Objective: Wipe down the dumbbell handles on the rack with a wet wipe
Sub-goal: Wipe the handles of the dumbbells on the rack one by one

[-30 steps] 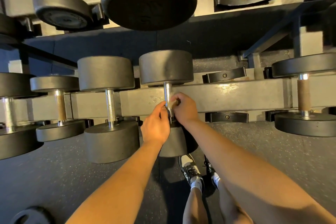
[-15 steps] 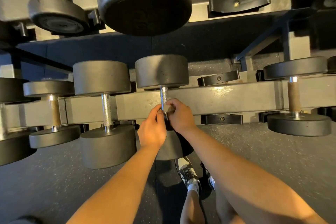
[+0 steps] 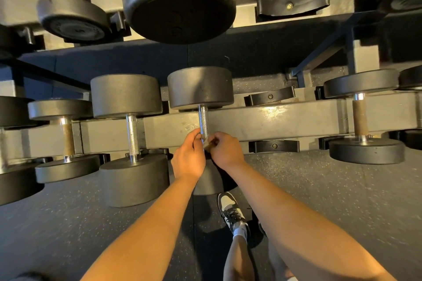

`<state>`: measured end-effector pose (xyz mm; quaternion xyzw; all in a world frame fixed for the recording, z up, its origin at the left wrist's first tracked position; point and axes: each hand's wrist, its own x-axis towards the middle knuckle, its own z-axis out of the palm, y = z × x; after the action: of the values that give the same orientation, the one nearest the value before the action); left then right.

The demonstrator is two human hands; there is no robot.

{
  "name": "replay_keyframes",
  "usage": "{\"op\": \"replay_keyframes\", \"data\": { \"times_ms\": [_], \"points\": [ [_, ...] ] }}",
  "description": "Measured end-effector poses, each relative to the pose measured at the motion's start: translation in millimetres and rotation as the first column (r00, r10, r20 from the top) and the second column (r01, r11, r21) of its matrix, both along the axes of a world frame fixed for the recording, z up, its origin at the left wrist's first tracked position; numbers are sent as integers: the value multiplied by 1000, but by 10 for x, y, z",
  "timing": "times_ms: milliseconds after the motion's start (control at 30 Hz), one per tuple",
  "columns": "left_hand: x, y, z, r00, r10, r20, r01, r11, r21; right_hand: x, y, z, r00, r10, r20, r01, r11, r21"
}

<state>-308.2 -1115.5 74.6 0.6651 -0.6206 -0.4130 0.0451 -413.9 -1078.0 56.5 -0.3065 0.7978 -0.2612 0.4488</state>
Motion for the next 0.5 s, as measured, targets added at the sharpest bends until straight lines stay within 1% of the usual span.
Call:
{"op": "replay_keyframes", "data": {
  "times_ms": [67,133,200,233,300,367,400,467,500],
  "points": [
    [14,0,5,999,15,-35,-14,999,31,-12,25,44,999,-34,38,35,998,-43],
    [23,-12,37,995,18,-98,-13,998,59,19,34,121,992,-67,110,83,986,-147],
    [45,-45,69,973,41,-227,-25,997,69,60,19,178,974,-82,212,132,963,-235],
    [59,-75,84,955,60,-290,-42,997,67,71,-8,199,965,-76,252,141,958,-250],
    [96,-153,96,935,92,-343,-76,995,62,64,-65,210,953,-55,299,136,957,-257],
    [121,-249,33,932,118,-344,-106,993,54,38,-88,167,952,-63,298,151,948,-280],
    [116,-307,-5,932,137,-334,-134,990,31,30,-82,120,955,-96,281,179,941,-286],
    [68,-440,-85,920,207,-334,-221,975,-5,30,-47,8,961,-173,217,230,934,-274],
    [17,-509,-109,907,241,-345,-257,966,1,41,-28,-52,967,-186,174,227,939,-257]
  ]
}}
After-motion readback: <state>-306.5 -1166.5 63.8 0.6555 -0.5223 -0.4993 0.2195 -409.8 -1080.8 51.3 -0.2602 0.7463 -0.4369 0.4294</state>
